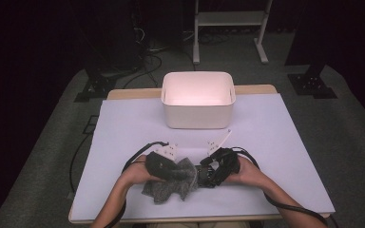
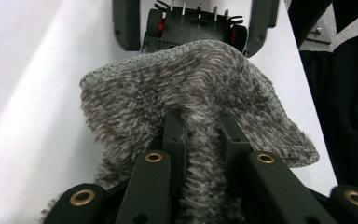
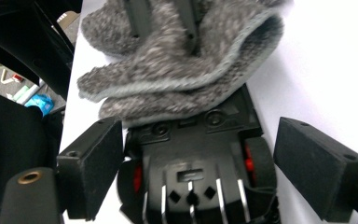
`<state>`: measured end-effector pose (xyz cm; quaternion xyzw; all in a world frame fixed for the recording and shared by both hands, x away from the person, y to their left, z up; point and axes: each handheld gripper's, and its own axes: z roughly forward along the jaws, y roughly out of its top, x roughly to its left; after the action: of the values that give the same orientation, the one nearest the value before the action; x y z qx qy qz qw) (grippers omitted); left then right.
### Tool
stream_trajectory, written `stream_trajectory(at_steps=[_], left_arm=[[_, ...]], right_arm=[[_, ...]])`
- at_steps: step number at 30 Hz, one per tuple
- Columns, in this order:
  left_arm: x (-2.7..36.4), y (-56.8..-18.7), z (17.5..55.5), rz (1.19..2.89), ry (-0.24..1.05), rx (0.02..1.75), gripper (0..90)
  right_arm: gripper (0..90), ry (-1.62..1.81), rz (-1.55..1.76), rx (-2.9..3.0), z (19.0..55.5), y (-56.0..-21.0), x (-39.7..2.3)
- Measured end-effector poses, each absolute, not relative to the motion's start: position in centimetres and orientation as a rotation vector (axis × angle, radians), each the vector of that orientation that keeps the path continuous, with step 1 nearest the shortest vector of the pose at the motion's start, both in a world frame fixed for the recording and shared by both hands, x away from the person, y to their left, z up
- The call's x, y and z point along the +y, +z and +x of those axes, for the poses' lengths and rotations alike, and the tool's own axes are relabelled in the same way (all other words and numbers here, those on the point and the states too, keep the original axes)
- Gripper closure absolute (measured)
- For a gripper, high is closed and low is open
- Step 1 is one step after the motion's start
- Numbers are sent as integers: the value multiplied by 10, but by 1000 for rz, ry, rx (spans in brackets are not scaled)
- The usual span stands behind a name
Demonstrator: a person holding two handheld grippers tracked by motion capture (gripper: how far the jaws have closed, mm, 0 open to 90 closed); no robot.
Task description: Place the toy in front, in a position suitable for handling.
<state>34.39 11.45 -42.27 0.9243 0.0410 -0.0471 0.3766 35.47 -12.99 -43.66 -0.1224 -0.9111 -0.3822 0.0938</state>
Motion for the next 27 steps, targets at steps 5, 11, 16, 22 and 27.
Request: stream_trajectory(at_steps=[5, 11, 16, 22, 27], left_arm=[[114, -422, 344, 2366, -125, 101, 768], [111, -420, 342, 2377, -131, 84, 767], [108, -415, 341, 2378, -126, 71, 765], [111, -403, 347, 2370, -92, 90, 758], [116, -398, 351, 2356, -91, 124, 751]], right_arm=[[154, -1129, -395, -2660, 360, -437, -128], [194, -1155, -447, -2636, 364, -435, -132], [190, -1084, -467, -2622, 362, -445, -131], [284, -1073, -502, -2512, 366, -452, -136], [296, -1071, -503, -2511, 365, -451, -136]])
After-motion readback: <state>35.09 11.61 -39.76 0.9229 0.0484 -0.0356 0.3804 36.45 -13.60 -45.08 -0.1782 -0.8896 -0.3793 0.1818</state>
